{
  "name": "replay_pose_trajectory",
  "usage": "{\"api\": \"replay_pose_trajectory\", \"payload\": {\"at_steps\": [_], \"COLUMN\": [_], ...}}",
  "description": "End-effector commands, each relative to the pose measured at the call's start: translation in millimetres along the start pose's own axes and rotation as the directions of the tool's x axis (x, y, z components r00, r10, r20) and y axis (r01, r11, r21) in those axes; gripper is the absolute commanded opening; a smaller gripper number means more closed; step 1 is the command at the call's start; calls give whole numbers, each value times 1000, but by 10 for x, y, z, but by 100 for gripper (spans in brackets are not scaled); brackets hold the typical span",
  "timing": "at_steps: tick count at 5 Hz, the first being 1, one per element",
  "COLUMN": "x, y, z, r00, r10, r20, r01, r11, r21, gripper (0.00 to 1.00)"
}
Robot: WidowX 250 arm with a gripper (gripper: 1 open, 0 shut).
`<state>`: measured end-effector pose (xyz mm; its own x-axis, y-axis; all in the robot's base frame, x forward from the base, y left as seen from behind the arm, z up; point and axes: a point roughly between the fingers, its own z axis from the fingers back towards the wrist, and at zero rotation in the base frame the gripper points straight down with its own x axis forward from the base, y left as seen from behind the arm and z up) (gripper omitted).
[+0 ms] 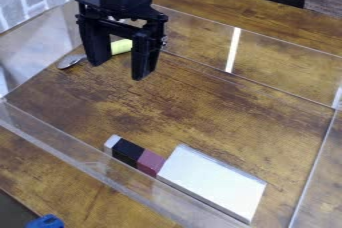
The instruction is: Move the toy knife to the right side of the table
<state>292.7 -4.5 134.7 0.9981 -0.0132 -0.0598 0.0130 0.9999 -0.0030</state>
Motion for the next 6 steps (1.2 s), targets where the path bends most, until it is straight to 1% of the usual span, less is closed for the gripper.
{"api": "replay_pose_trajectory", "payload": {"at_steps": [1, 2, 3, 5, 6], "x": [17, 81, 172, 320, 380], "y": [49, 146, 254, 433, 528], "z": [-45, -63, -73, -73, -64], "r00": [997, 978, 956, 930, 922], "r10": [-76, -210, -293, -367, -385], "r20": [-14, -19, -8, 24, 38], "r01": [76, 210, 293, 361, 375], "r11": [997, 976, 953, 924, 915], "r21": [19, 54, 82, 129, 151], "gripper": [100, 100, 100, 100, 100]}}
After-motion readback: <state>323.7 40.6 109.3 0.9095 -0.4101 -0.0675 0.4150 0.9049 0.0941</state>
